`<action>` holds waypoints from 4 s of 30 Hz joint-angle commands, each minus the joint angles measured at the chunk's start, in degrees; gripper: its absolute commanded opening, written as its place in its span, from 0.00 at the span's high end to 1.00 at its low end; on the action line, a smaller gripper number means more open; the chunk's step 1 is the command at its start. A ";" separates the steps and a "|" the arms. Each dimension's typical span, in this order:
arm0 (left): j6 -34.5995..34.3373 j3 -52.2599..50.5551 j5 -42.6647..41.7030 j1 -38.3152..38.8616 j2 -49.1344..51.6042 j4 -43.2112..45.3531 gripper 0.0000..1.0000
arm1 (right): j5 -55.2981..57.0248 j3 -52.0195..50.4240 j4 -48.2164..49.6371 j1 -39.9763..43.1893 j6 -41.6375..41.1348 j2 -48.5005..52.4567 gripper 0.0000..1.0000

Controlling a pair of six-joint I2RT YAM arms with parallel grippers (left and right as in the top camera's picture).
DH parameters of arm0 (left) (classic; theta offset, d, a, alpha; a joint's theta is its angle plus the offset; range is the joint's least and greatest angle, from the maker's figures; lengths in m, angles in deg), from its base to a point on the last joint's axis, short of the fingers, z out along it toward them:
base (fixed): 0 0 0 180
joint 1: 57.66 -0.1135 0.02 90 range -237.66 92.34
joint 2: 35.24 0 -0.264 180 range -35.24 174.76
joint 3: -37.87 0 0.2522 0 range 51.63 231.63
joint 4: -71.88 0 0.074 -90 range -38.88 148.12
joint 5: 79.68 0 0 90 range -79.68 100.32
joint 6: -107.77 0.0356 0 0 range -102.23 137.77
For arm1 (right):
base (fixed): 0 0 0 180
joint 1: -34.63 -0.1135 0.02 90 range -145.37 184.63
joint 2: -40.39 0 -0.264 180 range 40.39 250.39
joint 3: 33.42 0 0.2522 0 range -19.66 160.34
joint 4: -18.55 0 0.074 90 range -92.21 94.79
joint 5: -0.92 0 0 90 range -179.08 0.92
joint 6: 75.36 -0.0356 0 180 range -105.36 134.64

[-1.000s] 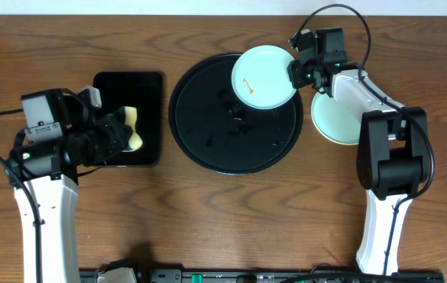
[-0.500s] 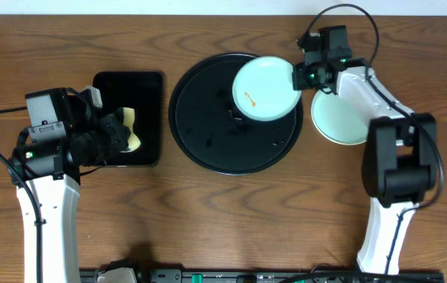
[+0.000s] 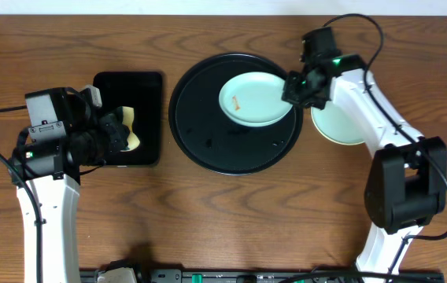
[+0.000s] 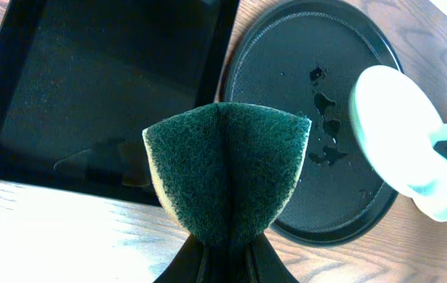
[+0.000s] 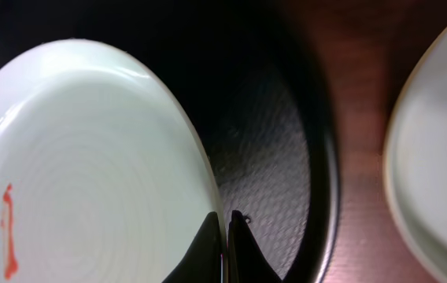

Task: Clean dirty plates on tray and stack at the side
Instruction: 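Drag the green plate to the tray center and tilt it up, then bring the sponge in the left gripper over and scrub the plate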

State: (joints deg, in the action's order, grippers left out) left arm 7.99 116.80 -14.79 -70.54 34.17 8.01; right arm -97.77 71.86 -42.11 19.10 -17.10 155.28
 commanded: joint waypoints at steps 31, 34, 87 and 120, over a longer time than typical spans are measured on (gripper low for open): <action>2.54 -0.57 0.37 2.47 0.70 0.02 0.92 | 14.29 -10.99 11.74 -15.13 3.69 0.17 0.52; 2.54 -0.57 0.37 2.47 0.70 0.02 0.92 | 9.86 -10.84 11.80 -13.40 6.80 0.17 0.47; 3.96 -0.57 5.92 7.63 3.67 6.01 0.93 | 26.82 -10.82 8.50 -14.49 2.21 -8.68 0.99; -1.46 -0.57 6.54 34.21 32.39 32.50 0.92 | 21.22 -24.37 21.77 -11.32 -1.40 -5.79 0.99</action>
State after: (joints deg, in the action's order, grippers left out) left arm 7.07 116.77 -7.92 -36.42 65.80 39.64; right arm -76.68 49.26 -21.76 7.51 -20.08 148.79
